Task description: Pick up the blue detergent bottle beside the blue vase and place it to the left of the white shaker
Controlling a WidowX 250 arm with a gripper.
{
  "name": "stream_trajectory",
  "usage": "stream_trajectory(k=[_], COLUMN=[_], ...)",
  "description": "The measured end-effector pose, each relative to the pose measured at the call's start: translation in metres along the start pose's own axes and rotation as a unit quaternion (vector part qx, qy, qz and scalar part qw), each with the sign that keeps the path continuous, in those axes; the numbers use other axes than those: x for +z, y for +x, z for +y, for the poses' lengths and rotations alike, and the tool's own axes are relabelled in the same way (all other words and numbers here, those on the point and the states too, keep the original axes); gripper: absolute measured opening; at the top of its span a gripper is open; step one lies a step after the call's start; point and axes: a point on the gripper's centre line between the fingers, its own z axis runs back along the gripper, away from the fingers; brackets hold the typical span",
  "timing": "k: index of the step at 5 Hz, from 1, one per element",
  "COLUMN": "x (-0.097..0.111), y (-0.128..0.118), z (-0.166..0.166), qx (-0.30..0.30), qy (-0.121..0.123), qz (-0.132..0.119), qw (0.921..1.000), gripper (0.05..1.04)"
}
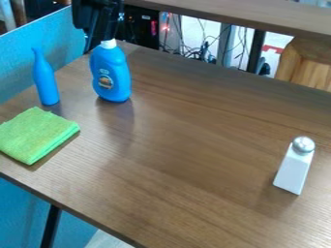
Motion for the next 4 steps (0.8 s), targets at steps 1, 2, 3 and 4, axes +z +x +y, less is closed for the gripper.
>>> stream_trajectory(k=[1, 2, 3, 4], x=[0.000, -0.007, -0.009, -0.017], y=[0.007, 0.013, 0.014, 0.019], z=[0.001, 0.000, -0.001, -0.001], qx=[-0.013, -0.024, -0.035, -0.039], qy=[-0.010, -0.022, -0.030, -0.032], qz=[-0.007, -0.005, -0.005, -0.001], qw=[0.9998, 0.9995, 0.9989, 0.9987], gripper=[1.009, 1.009, 1.009, 1.009])
